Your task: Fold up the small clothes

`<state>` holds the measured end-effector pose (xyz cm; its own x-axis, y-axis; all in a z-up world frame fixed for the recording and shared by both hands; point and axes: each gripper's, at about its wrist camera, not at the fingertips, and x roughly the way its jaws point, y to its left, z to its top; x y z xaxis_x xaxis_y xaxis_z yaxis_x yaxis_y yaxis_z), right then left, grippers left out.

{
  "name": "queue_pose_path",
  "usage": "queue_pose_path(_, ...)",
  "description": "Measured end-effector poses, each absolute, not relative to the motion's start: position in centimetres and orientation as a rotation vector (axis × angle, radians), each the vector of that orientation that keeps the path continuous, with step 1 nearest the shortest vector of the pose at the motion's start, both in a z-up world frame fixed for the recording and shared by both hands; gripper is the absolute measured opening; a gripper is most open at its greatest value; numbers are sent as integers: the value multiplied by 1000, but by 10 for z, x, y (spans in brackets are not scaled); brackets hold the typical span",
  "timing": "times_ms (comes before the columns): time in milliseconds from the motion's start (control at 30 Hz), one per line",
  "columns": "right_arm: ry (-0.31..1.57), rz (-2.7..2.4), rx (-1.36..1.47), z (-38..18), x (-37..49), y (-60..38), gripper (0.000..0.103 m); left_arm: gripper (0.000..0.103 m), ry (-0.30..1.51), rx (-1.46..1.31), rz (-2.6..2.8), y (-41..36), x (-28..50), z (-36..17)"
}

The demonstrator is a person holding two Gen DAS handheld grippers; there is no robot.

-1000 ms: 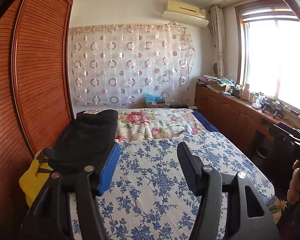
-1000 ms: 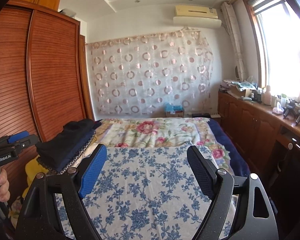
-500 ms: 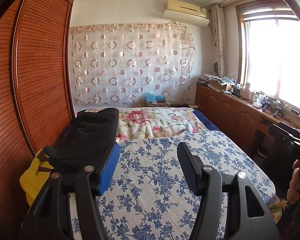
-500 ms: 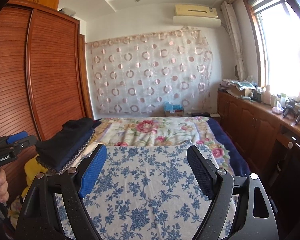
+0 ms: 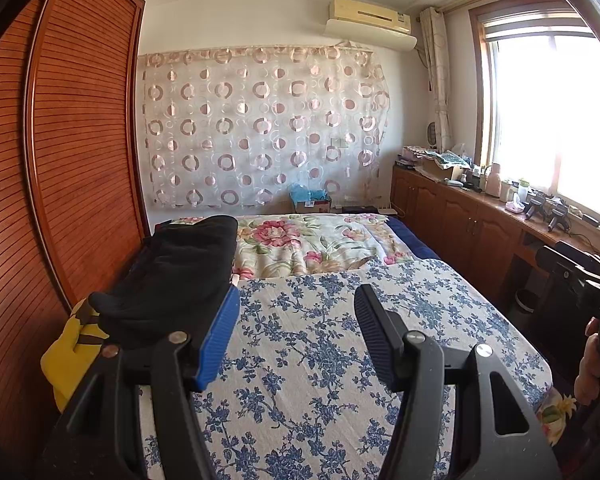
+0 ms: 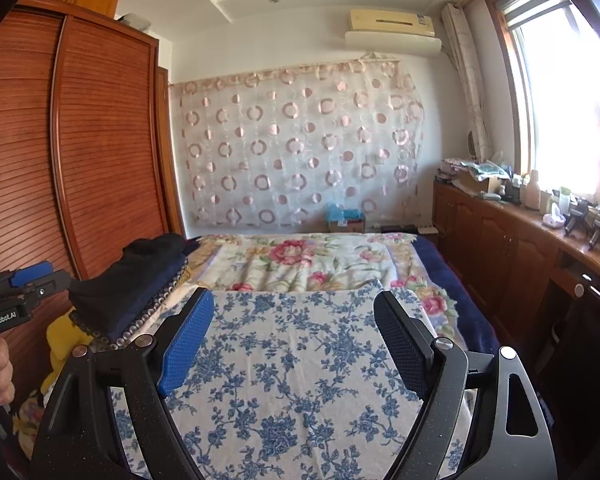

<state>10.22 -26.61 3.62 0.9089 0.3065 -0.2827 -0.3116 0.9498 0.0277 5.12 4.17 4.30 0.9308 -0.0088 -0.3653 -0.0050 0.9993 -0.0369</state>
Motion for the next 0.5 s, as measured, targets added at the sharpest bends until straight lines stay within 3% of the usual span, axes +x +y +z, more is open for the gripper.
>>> queue_pose_path(500, 288, 317, -20, 37, 102, -267, 84, 60, 368, -37, -1, 43, 50, 44)
